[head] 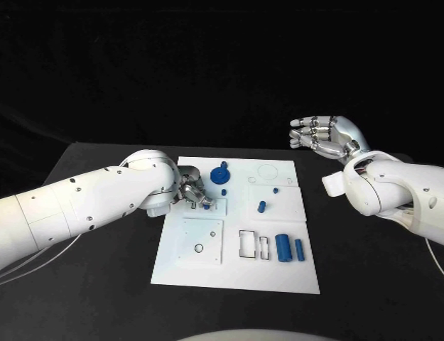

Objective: Assemble the parts on the task board

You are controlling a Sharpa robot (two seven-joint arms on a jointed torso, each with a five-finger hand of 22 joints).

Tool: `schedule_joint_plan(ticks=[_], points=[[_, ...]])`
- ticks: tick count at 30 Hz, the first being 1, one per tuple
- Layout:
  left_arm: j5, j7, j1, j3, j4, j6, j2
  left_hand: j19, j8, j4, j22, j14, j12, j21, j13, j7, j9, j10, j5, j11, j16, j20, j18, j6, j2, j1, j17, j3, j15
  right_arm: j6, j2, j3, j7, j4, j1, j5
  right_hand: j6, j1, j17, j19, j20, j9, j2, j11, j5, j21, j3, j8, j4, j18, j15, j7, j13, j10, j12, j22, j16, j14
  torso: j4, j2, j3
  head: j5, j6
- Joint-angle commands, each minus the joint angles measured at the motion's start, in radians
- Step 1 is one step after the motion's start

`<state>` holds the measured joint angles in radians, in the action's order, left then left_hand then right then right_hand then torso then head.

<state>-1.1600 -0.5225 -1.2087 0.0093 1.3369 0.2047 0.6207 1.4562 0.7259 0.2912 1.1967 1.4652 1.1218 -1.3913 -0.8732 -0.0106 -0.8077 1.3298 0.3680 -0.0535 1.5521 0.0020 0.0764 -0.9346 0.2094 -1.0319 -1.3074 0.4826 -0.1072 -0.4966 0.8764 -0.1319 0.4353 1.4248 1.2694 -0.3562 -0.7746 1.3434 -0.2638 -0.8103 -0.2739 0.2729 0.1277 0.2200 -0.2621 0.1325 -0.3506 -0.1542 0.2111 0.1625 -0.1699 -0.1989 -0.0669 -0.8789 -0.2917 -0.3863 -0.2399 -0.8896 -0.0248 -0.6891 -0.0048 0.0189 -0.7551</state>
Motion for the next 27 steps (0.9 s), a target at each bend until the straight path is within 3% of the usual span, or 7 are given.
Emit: schedule_joint_plan(ticks=[1,9,12,20,23,24,27], points=[[0.022,0.005,0.0,0.009,0.011,0.001,0.004,0.002,0.0,0.001,0.001,0.097,-0.002,-0.002,0.001,-0.007,-0.002,-0.008,-0.008,0.001,0.005,-0.008,-0.006,0.0,0.001,0.012,-0.228,-0.011,-0.004,0.011,-0.002,0.0,0.008,-0.001,-0.001,0.001,0.006,-0.012,0.002,-0.001,-0.006,-0.001,-0.002,-0.001,0.005,-0.005,0.005,0.004,0.0,0.015,-0.006,-0.083,0.001,0.009,-0.006,0.003,0.005,0.005,-0.0013,0.001,0.0008,0.0,0.002],[0.033,0.007,-0.001,0.03,0.028,-0.02,0.016,0.001,-0.001,0.002,0.0,0.095,-0.005,-0.001,0.009,-0.008,-0.004,-0.013,-0.026,0.002,0.003,-0.008,-0.006,0.004,0.0,0.035,-0.223,-0.043,-0.002,0.01,-0.003,-0.001,0.009,-0.003,-0.004,0.001,0.008,-0.016,0.004,0.005,-0.007,-0.002,-0.003,0.0,0.008,-0.013,0.007,0.005,-0.002,0.014,-0.008,-0.084,0.001,0.013,-0.008,0.01,0.01,0.008,-0.0008,0.0,-0.0009,0.002,0.006],[0.037,0.007,-0.001,0.041,0.036,-0.028,0.023,0.001,-0.002,0.002,0.001,0.095,-0.005,-0.001,0.012,-0.008,-0.006,-0.016,-0.06,0.002,0.002,-0.008,-0.006,0.006,-0.005,0.047,-0.222,-0.06,-0.002,0.01,-0.002,-0.001,0.009,-0.004,-0.005,0.001,0.008,-0.021,0.007,0.018,-0.009,-0.004,-0.005,0.001,0.009,-0.026,0.01,0.005,-0.006,0.012,-0.01,-0.085,0.001,0.016,-0.013,0.022,0.014,0.01,-0.001,0.0,-0.0008,0.002,0.008],[0.049,0.01,-0.014,0.068,0.034,-0.046,0.047,-0.006,-0.017,-0.002,-0.018,0.087,-0.035,0.01,0.057,-0.016,-0.003,-0.047,-0.059,0.009,-0.01,-0.007,-0.003,0.033,-0.005,0.01,-0.193,-0.065,0.002,0.011,-0.001,-0.001,0.009,-0.006,-0.007,0.001,0.007,-0.025,0.01,0.036,-0.01,-0.006,-0.008,0.001,0.01,-0.043,0.012,0.005,-0.01,0.01,-0.011,-0.085,0.001,0.018,-0.018,0.035,0.018,0.009,-0.0027,0.0,-0.0004,0.0,0.011],[0.075,0.018,-0.029,0.073,0.014,-0.059,0.051,-0.019,-0.065,-0.001,-0.05,0.081,-0.093,0.028,0.136,-0.042,0.021,-0.103,-0.056,0.031,-0.021,0.003,0.002,0.091,-0.002,-0.019,-0.168,-0.067,0.019,0.012,0.0,-0.001,0.009,-0.006,-0.007,0.001,0.006,-0.025,0.01,0.037,-0.011,-0.006,-0.008,0.001,0.01,-0.044,0.012,0.004,-0.011,0.01,-0.012,-0.085,0.001,0.018,-0.018,0.036,0.018,0.009,-0.0025,0.0,-0.0006,0.002,0.011],[0.084,0.021,-0.034,0.074,0.006,-0.063,0.051,-0.029,-0.105,-0.002,-0.077,0.078,-0.143,0.043,0.199,-0.063,0.041,-0.149,-0.054,0.046,-0.025,0.008,0.006,0.146,0.001,-0.031,-0.158,-0.066,0.03,0.013,0.0,-0.001,0.009,-0.006,-0.007,0.001,0.006,-0.025,0.01,0.037,-0.011,-0.006,-0.008,0.001,0.01,-0.044,0.012,0.004,-0.011,0.01,-0.012,-0.085,0.001,0.018,-0.018,0.036,0.018,0.009,-0.0019,-0.001,-0.0006,0.004,0.012],[0.097,0.028,-0.043,0.076,-0.018,-0.076,0.05,-0.034,-0.152,-0.001,-0.087,0.077,-0.184,0.05,0.256,-0.091,0.071,-0.189,-0.054,0.072,-0.027,0.025,0.006,0.206,0.0,-0.051,-0.154,-0.068,0.052,0.014,-0.001,-0.001,0.008,-0.006,-0.007,0.001,0.005,-0.025,0.01,0.038,-0.011,-0.006,-0.008,0.001,0.01,-0.045,0.012,0.004,-0.011,0.01,-0.011,-0.085,0.001,0.017,-0.019,0.036,0.018,0.008,-0.0008,-0.001,-0.0005,0.007,0.013]])
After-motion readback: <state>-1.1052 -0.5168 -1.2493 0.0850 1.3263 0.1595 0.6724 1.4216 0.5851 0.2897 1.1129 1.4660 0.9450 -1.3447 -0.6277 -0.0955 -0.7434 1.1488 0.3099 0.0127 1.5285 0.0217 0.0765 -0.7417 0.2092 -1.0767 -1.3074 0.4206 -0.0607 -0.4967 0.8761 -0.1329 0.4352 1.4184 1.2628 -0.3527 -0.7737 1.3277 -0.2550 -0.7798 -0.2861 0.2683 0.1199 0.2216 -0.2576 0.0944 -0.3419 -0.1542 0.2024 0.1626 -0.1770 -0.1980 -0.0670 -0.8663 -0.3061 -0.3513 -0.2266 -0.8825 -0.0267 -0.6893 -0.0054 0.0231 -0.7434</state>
